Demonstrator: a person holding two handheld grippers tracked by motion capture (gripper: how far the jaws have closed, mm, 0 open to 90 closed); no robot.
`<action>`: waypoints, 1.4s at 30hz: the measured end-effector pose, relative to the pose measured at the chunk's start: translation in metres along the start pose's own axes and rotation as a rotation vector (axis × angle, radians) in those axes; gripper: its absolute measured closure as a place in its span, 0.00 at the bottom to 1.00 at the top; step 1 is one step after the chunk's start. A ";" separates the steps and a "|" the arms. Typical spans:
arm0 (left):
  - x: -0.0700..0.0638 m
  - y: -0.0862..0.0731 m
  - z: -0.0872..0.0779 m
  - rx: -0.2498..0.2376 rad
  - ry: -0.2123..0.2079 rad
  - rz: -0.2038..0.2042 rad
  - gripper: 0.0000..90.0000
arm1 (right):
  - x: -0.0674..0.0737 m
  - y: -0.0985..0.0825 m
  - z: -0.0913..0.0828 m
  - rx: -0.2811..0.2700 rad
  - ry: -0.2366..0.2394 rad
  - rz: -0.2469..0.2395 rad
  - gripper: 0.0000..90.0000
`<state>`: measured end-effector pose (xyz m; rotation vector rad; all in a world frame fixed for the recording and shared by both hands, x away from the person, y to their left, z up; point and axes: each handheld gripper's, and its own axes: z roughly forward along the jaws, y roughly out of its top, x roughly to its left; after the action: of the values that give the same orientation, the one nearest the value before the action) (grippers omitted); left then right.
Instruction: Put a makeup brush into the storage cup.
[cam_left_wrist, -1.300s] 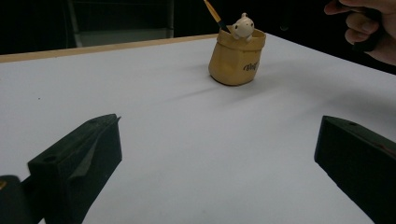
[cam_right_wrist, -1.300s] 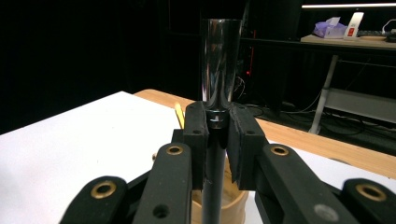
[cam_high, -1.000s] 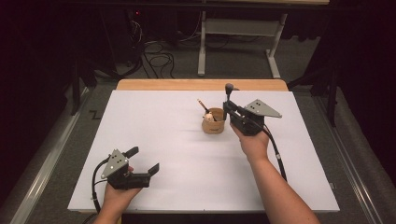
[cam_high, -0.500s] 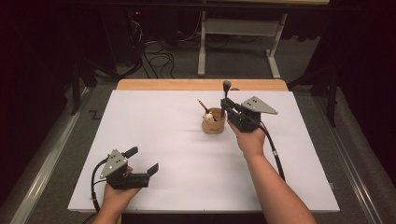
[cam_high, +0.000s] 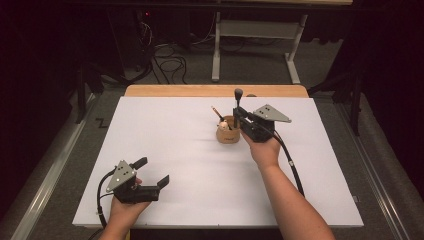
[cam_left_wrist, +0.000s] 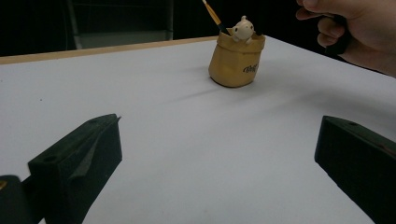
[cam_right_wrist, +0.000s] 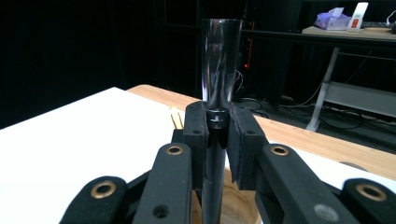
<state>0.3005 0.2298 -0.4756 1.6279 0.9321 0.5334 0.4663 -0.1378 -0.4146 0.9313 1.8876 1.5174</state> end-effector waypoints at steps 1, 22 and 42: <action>0.000 0.000 0.000 -0.001 0.000 0.000 0.02 | 0.000 -0.001 0.001 0.001 0.004 -0.007 0.89; -0.001 -0.001 0.000 0.002 -0.003 0.007 0.02 | 0.004 -0.015 0.014 0.054 0.005 -0.003 0.89; -0.002 -0.001 -0.001 0.004 -0.008 0.008 0.02 | 0.001 -0.025 0.016 0.076 0.000 0.011 0.89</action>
<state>0.2988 0.2285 -0.4758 1.6373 0.9217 0.5303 0.4734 -0.1303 -0.4424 0.9769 1.9552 1.4599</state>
